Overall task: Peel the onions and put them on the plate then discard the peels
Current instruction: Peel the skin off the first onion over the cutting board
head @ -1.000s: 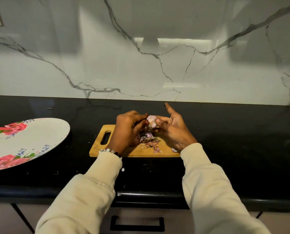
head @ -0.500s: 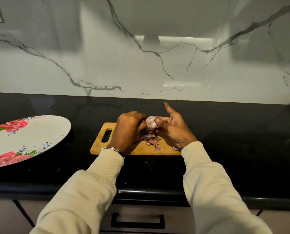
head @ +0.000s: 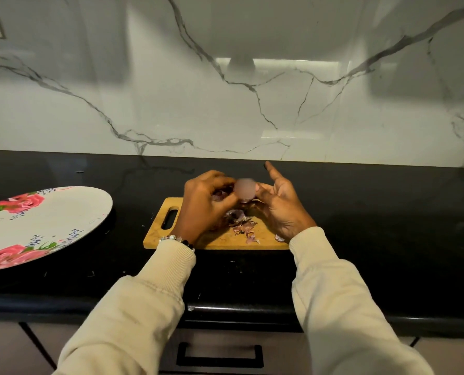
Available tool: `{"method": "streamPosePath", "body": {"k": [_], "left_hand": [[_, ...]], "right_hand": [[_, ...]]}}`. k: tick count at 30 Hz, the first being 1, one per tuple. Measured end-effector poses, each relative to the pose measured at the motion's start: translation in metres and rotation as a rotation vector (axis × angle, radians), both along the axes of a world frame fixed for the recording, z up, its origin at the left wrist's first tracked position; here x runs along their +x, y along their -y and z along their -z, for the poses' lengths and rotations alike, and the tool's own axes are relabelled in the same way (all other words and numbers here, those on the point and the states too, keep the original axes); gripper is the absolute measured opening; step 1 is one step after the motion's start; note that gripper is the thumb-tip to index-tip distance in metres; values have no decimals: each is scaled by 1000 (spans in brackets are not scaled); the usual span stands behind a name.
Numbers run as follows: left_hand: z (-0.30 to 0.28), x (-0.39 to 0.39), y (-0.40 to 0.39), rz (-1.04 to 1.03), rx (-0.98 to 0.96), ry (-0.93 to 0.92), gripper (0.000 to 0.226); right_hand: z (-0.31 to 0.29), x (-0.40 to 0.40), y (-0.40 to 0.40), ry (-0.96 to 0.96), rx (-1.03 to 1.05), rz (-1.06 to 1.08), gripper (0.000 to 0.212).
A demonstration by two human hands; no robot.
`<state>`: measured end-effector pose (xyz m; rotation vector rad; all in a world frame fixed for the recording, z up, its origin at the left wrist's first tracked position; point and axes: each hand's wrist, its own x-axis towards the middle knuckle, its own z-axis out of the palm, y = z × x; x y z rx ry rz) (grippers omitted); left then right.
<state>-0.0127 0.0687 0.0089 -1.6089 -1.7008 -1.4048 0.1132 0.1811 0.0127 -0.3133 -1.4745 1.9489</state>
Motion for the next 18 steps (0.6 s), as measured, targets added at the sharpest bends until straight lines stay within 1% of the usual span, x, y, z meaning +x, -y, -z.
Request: {"method": "streamPosePath", "body": {"k": [2, 4, 6, 8, 10, 13, 15, 18], "left_hand": [[1, -2, 0, -40, -19, -118, 19], [3, -1, 2, -77, -35, -194, 17], [4, 0, 3, -92, -63, -274, 24], [6, 3, 4, -124, -117, -411, 31], [8, 4, 2, -177, -170, -551, 29], [8, 9, -1, -264, -205, -678, 35], [9, 13, -3, -304, -188, -713, 34], [11, 14, -5, -296, -159, -661, 40]], "right_hand": [[-1, 1, 1, 13, 0, -8, 78], [2, 0, -1, 43, 44, 0, 78], [3, 0, -1, 66, 87, 9, 79], [4, -1, -2, 70, 98, 19, 79], [4, 0, -3, 80, 106, 28, 80], [5, 0, -3, 103, 128, 39, 80], [4, 1, -2, 115, 137, 47, 79], [2, 1, 0, 105, 130, 42, 79]]}}
